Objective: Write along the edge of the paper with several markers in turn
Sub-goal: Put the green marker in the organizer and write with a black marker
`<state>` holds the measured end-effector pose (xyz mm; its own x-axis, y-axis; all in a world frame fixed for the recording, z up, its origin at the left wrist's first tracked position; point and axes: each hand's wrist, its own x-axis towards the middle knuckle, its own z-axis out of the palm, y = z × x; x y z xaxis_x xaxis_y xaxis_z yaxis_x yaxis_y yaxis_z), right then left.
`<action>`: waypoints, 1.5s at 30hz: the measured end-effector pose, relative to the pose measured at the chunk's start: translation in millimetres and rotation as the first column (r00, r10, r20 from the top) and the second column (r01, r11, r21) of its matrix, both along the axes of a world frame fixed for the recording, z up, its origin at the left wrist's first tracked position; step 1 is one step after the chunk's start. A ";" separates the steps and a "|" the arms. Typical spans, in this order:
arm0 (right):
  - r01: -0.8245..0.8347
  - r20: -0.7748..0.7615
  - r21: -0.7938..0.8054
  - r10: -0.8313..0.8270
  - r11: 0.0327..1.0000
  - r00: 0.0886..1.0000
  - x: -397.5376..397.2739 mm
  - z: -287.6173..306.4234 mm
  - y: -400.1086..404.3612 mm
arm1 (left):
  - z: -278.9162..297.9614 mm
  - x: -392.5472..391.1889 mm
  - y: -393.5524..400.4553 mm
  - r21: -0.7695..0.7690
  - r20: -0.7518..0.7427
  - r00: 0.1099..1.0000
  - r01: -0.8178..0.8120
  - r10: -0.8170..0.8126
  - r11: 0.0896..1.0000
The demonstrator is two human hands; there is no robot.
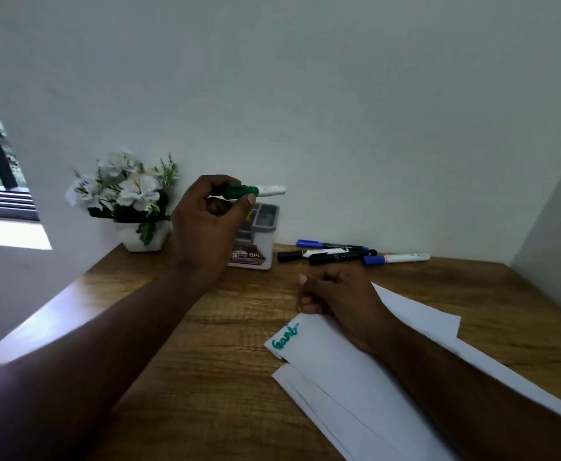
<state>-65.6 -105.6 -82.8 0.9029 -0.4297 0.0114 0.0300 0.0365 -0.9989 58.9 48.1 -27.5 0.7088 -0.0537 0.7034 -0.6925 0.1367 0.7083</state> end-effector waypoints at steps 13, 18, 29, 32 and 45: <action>0.009 -0.002 -0.053 -0.009 0.999 1.000 -2.6 2.5 5.5 | -8.4 15.6 -20.4 0.484 0.080 0.997 -0.049 0.012 0.874; 0.006 -0.008 -0.060 -0.007 0.998 1.000 -1.3 -0.7 1.2 | -20.9 -13.5 -22.6 0.394 0.424 0.905 -0.201 0.016 0.897; 0.036 0.034 0.010 -0.036 0.999 0.999 3.4 -1.4 -0.5 | -58.3 -4.7 -77.7 0.857 0.126 0.991 -0.086 -0.046 0.508; 0.051 0.032 0.028 -0.052 0.998 0.998 3.0 -0.7 -0.9 | -62.0 -4.3 -81.2 0.862 0.147 0.989 -0.131 0.005 0.490; 0.014 0.056 0.111 -0.021 0.994 0.998 -5.3 13.4 4.7 | -43.9 -55.7 -23.9 0.677 0.151 0.973 0.027 -0.175 0.736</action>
<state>-70.8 -101.0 -69.3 0.8944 -0.4470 0.0141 0.0884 0.1459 -0.9853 3.2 24.2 -71.3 0.5264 -0.6239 0.5777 -0.8329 -0.2417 0.4979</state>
